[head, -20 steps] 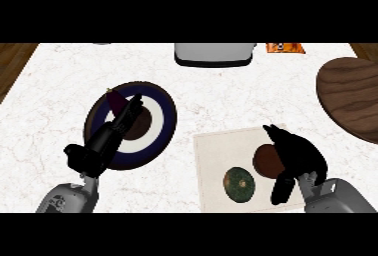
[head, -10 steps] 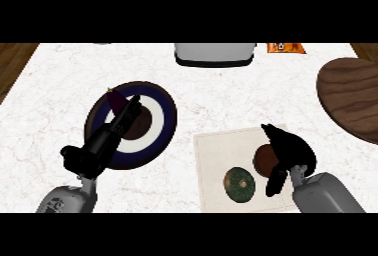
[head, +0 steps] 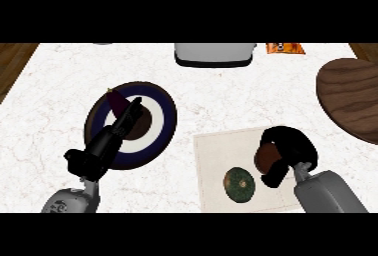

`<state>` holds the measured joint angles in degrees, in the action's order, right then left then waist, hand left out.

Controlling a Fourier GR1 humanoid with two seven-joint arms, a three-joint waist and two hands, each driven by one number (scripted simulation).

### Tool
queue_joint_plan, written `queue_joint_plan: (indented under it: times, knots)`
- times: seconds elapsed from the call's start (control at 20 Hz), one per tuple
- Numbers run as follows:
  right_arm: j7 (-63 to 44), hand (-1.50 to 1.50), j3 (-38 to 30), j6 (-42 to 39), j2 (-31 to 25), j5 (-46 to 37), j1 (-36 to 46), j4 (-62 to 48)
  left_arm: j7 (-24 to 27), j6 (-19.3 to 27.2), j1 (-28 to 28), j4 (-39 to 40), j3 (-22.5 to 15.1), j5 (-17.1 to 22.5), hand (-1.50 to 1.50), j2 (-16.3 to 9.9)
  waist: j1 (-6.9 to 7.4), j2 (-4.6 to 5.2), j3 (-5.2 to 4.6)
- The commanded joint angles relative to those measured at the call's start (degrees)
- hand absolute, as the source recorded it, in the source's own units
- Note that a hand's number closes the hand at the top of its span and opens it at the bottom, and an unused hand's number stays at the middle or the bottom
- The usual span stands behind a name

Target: Pick the cupcake from the placemat and place it in the bowl

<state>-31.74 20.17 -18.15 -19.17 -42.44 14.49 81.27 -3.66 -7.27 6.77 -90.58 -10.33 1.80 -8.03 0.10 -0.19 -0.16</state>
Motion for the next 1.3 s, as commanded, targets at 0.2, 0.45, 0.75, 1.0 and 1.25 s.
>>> queue_joint_plan:
  times: [0.2, 0.45, 0.75, 1.0, 1.25]
  knots:
    - [30.8, 1.50, 9.6, -6.3, -15.2, -0.3, -4.2, 10.1, 0.1, 0.8, -0.5, 0.4, 0.0, -1.0, 0.00, 1.1, -0.57, -0.39, 0.28]
    - [52.4, 1.50, 14.4, -2.1, -27.5, -2.8, -6.1, 15.9, -0.1, -0.1, -1.2, -0.4, 0.8, 0.4, 0.00, 0.6, -1.00, -0.62, 0.54]
    - [72.9, 1.50, -0.4, 19.5, -39.7, 0.3, -12.4, 13.8, 0.1, 1.0, -0.7, 0.3, 2.6, -0.2, 0.00, -0.2, -4.36, -0.39, 0.53]
    - [87.5, 1.50, -14.1, 20.5, -39.2, 21.0, -15.4, 7.1, 0.9, 1.5, -3.1, -1.7, 1.0, -1.1, 0.00, 0.7, -3.32, -0.35, 0.43]
    - [96.1, 1.50, -23.4, 8.1, -41.1, 37.8, -16.7, -0.9, -0.4, -1.0, -1.3, -1.4, 2.7, 1.0, 0.00, -1.2, -1.84, 0.07, 0.27]
